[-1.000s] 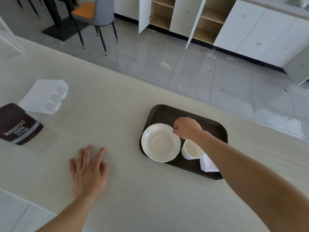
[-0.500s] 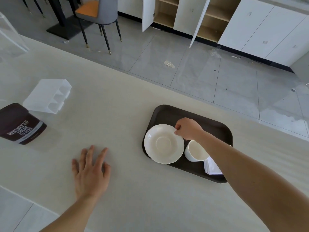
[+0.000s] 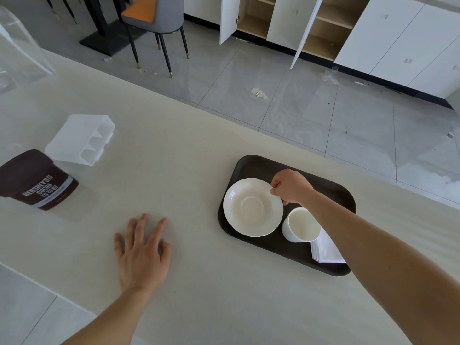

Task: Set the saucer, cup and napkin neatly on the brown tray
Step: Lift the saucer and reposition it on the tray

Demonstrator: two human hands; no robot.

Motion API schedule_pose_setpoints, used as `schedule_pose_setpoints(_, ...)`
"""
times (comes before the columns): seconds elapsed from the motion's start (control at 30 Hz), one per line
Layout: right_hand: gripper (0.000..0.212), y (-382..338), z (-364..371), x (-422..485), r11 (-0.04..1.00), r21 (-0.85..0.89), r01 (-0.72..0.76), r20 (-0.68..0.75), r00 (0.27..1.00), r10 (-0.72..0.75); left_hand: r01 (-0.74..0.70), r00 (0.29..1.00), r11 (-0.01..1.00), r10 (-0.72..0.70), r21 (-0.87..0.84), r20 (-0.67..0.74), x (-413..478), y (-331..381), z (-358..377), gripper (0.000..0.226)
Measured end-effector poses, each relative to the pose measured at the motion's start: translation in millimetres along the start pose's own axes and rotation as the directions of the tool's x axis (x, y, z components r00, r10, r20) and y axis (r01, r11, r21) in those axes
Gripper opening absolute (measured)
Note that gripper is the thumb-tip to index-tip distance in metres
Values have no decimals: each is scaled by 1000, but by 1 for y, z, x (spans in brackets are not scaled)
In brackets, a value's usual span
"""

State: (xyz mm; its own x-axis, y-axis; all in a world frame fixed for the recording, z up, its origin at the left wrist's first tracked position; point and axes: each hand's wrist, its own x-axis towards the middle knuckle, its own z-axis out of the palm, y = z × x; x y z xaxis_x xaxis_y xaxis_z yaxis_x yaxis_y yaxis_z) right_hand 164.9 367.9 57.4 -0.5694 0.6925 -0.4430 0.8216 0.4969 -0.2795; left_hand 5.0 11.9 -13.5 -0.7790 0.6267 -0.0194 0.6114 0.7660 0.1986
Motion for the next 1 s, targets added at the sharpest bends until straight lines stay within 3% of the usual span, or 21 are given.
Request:
schedule_pose_setpoints(0.5, 6, 13, -3, 14, 954, 260, -149, -65, 983, 172, 5, 1000, 1000, -5, -5, 14, -1, 1, -3, 57)
schedule_pose_setpoints(1.0, 5, 19, -4, 23, 877, 414, -245, -85, 949, 305, 13, 1000, 1000, -13, -3, 25, -1, 3, -6, 57)
